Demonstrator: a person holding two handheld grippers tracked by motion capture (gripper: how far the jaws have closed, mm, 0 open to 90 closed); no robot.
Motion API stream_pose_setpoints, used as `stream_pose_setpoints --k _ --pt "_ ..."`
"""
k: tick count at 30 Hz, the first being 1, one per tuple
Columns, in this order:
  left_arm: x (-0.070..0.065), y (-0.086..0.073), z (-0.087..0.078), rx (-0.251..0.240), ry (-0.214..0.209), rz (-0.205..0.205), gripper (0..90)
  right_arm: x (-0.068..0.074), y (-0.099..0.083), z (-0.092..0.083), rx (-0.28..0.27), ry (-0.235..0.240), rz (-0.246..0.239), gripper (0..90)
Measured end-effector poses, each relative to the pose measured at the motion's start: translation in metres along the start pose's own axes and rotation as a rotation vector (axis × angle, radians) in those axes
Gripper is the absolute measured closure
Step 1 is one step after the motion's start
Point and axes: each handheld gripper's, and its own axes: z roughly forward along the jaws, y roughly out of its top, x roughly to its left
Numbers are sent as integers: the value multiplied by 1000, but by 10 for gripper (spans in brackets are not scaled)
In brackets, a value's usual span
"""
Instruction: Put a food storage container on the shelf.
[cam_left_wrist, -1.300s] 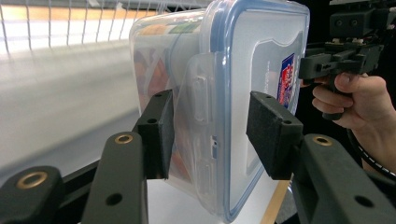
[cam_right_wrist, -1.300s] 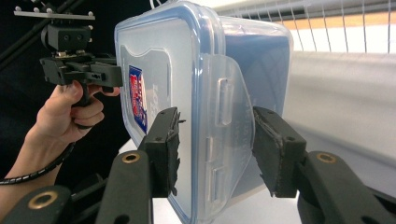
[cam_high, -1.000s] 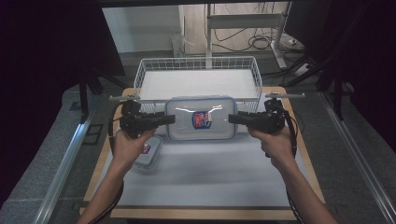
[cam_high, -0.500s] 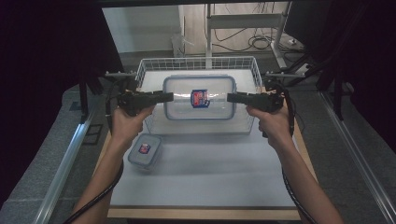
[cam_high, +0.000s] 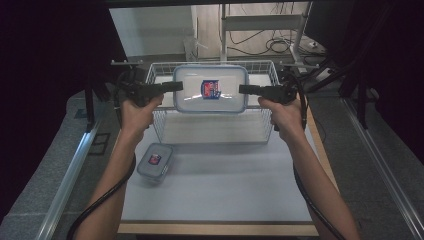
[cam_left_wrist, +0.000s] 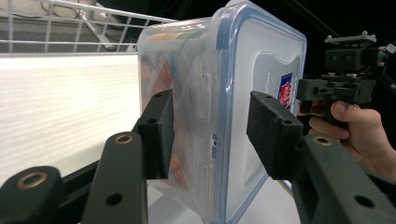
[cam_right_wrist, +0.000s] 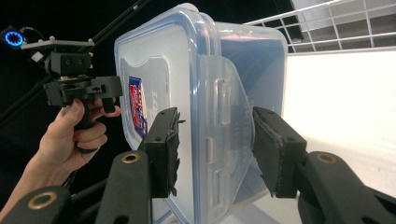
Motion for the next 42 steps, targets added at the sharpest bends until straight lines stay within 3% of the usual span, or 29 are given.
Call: stream_pose_setpoints --k 4,7,12,22,28,32,34,36,38,41,42 --pt "8 3 2 -13 -7 -27 522 -6 5 7 -9 13 29 533" --pt "11 5 4 -9 -4 -31 521 -8 10 10 -14 -2 7 530" --pt "13 9 7 -7 4 -49 519 -12 15 13 -9 -1 34 525" --pt "15 13 14 -14 38 -53 503 -17 19 21 -39 -36 24 487" --pt "18 12 17 -23 41 -78 492 -20 19 24 -55 -46 28 473" --pt "18 13 21 -6 86 -68 473 -22 19 26 -61 -65 38 453" --pt "18 12 23 0 83 -60 494 -24 19 27 -69 -76 40 434" --pt "18 11 26 15 119 -48 476 -25 19 27 -74 -110 26 437" --pt "19 9 26 7 104 -53 465 -26 20 26 -65 -154 -11 458" --pt "20 8 25 1 99 -46 465 -27 20 24 -77 -156 -21 466" --pt "18 7 24 -4 99 -26 451 -26 20 23 -77 -167 -36 473"
